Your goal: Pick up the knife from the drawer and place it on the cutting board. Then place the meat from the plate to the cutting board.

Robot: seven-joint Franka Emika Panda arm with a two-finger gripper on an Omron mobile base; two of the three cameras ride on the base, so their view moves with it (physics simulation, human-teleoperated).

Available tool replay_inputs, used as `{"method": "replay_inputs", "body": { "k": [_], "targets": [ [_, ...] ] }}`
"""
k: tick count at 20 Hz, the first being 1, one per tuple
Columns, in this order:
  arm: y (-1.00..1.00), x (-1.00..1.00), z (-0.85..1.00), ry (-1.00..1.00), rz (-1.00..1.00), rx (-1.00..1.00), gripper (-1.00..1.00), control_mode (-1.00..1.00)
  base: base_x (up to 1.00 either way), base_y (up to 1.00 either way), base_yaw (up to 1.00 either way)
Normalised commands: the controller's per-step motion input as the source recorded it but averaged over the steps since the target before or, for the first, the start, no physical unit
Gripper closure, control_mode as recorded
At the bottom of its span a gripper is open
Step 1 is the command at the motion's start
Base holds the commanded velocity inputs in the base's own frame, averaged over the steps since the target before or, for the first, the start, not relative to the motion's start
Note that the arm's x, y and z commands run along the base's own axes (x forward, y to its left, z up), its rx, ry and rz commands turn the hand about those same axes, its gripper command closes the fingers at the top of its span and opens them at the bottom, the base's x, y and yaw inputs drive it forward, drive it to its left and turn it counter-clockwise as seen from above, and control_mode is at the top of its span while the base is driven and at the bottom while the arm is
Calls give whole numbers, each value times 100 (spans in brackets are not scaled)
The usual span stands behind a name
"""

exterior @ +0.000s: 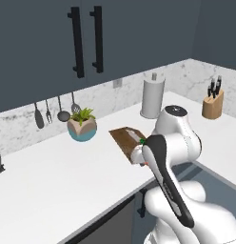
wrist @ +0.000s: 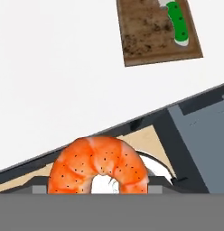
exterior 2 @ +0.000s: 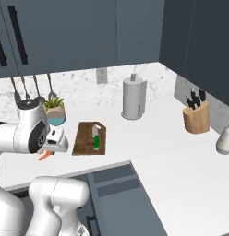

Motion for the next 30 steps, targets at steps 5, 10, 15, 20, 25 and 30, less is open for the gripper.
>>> {"method": "replay_inputs", "body": {
  "k": [5,10,15,20,25,30],
  "targets": [
    [0,88,-2,0,-17,-3,100,-100,0,0,0],
    [-1,100,-3,4,-5,-1,100,-100,0,0,0],
    [-1,95,-23,6,-3,-1,100,-100,0,0,0],
    [-8,77,-22,3,0,0,100,-100,0,0,0],
    [-9,33,-26,1,0,0,100,-100,0,0,0],
    [-7,27,-59,0,0,0,100,-100,0,0,0]
  ]
}}
